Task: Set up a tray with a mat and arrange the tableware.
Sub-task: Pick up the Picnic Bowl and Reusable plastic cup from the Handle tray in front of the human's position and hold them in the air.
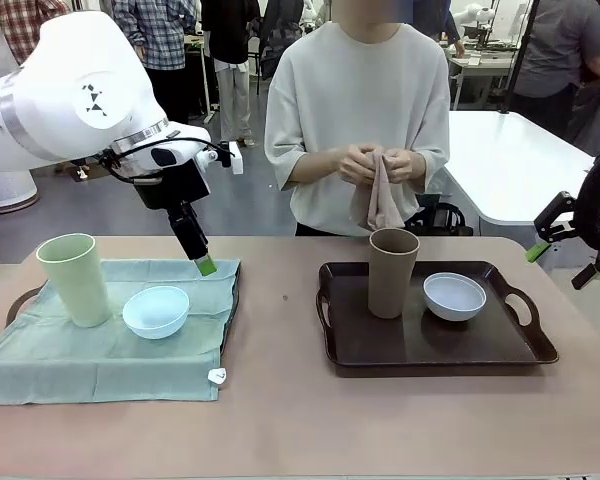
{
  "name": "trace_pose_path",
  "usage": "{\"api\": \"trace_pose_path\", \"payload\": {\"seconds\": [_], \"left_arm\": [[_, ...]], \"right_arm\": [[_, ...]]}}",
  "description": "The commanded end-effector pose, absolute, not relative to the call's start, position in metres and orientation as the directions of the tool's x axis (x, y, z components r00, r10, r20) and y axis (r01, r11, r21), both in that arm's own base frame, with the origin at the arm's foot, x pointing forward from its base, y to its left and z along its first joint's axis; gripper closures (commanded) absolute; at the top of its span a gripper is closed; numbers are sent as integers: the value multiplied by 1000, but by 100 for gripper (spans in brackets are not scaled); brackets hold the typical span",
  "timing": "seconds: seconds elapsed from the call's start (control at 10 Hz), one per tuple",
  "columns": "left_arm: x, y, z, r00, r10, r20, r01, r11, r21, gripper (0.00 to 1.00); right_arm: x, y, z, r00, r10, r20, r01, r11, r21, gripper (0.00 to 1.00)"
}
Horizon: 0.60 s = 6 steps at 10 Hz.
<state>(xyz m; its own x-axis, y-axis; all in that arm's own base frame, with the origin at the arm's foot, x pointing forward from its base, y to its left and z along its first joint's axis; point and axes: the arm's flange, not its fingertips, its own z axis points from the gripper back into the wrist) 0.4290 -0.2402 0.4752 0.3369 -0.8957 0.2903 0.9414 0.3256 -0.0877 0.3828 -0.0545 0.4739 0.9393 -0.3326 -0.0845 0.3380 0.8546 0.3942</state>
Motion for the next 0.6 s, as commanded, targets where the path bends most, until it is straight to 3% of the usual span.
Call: {"api": "trace_pose_path", "payload": {"seconds": [0.0,0.4,0.5], "left_arm": [[431,-236,482,341,-899,274,940,325,-105,0],[431,-236,478,343,-895,284,939,327,-102,0],[446,-255,468,182,-914,363,982,185,-25,0]], "right_arm": [[383,-50,472,940,-330,-88,337,862,378,19],[383,-51,474,943,-323,-85,330,858,394,19],[402,-37,468,941,-327,-91,338,876,345,19]]}}
